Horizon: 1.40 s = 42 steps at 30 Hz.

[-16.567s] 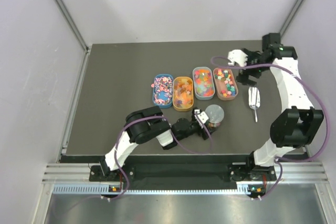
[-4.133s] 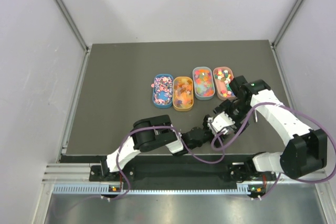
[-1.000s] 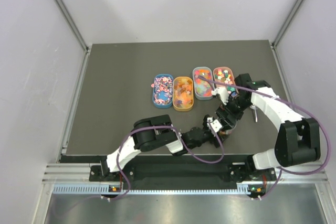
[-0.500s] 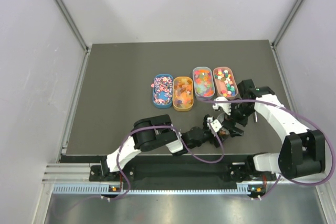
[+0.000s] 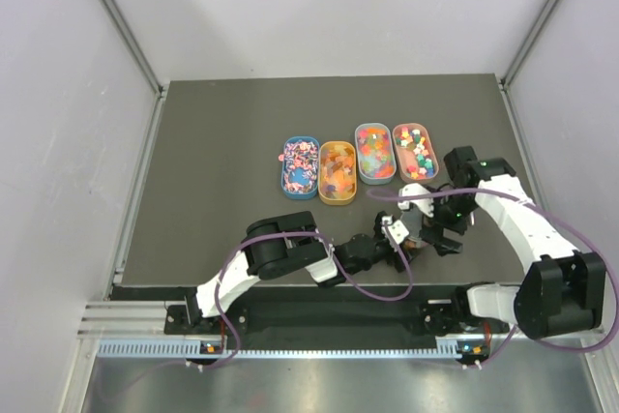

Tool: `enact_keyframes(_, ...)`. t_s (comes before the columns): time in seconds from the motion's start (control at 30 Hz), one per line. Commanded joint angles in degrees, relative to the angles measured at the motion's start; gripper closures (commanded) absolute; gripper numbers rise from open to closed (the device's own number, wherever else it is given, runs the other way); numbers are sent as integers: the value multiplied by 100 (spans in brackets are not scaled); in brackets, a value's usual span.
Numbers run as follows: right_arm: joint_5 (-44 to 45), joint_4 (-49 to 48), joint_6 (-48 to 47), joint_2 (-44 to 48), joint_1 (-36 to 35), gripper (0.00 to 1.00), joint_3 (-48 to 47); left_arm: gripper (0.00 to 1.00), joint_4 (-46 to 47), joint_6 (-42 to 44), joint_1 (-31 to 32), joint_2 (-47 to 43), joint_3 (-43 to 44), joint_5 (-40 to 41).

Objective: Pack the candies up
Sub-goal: Screw the bottle lid onto the packing bottle.

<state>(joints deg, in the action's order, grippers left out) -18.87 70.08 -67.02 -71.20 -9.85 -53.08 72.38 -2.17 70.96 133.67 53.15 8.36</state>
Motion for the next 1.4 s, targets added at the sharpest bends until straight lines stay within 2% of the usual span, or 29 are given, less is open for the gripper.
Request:
enact_keyframes(0.0, 217, 426, -582, 45, 350, 0, -404, 100, -4672, -688, -3, 1223, -612, -265)
enact_keyframes(0.17, 568, 1216, -1049, -184, 913, 0, -782, 100, -4663, -661, -3, 1197, -639, -238)
enact_keyframes(0.2, 621, 1236, -1241, -175, 1228, 0, -844, 100, -4654, -661, -3, 1188, -639, -238)
enact_keyframes(0.3, 841, 1166, -1750, -201, 1467, 0, -1186, 100, -4645, -653, -3, 1179, -648, -247)
enact_keyframes(0.43, 438, 964, -2227, -464, 1670, 0, -1775, 100, -4663, -644, 6, 1197, -639, -273)
enact_keyframes(0.5, 157, 579, -1948, -658, 1679, 10, -1995, 100, -4654, -635, -3, 1179, -647, -274)
enact_keyframes(0.53, 104, 437, -1842, -841, 1679, 18, -2022, 100, -4654, -635, -3, 1188, -648, -291)
enact_keyframes(0.57, -10, 340, -1754, -930, 1679, 34, -2066, 100, -4654, -635, 6, 1188, -639, -300)
enact_keyframes(0.63, -212, 139, -1525, -1097, 1679, 53, -2057, 100, -4663, -635, 6, 1188, -639, -309)
enact_keyframes(0.67, -283, 146, -1489, -1141, 1679, 67, -2031, 100, -4663, -635, 6, 1197, -630, -326)
enact_keyframes(0.73, -511, 399, -1489, -1325, 1670, 69, -2031, 100, -4680, -635, 6, 1206, -621, -335)
enact_keyframes(0.8, -836, 620, -1507, -1501, 1644, 79, -2101, 100, -4707, -653, 6, 1223, -604, -344)
enact_keyframes(0.83, -889, 664, -1463, -1667, 1618, 80, -2127, 100, -4715, -653, 6, 1232, -604, -353)
enact_keyframes(0.9, -1056, 822, -1436, -1783, 1565, 76, -2215, 100, -4724, -653, 14, 1232, -595, -361)
enact_keyframes(0.93, -1135, 953, -1541, -1853, 1565, 69, -2259, 100, -4742, -653, 6, 1241, -595, -361)
enact_keyframes(0.97, -1362, 1407, -1794, -1880, 1565, 56, -2373, 100, -4742, -653, 6, 1241, -586, -370)
enact_keyframes(1.03, -1513, 1411, -2034, -1898, 1512, 53, -2391, 100, -4742, -653, 6, 1241, -586, -396)
enact_keyframes(1.07, -1531, 1438, -2043, -1898, 1486, 45, -2417, 100, -4751, -644, 6, 1250, -577, -414)
enact_keyframes(1.1, -1514, 1447, -2173, -1863, 1407, 42, -2409, 100, -4759, -644, 6, 1250, -577, -405)
enact_keyframes(1.13, -1471, 1447, -2314, -1741, 1372, 38, -2383, 100, -4759, -644, 14, 1250, -577, -397)
enact_keyframes(1.17, -1322, 1438, -2820, -1618, 1337, 28, -2269, 100, -4759, -635, 6, 1241, -577, -405)
enact_keyframes(1.27, -1058, 1447, -3683, -1082, 1214, 14, -1971, 100, -4759, -626, 6, 1241, -577, -405)
enact_keyframes(1.37, -882, 1455, -4237, -598, 846, 6, -1655, 100, -4759, -626, 6, 1258, -560, -423)
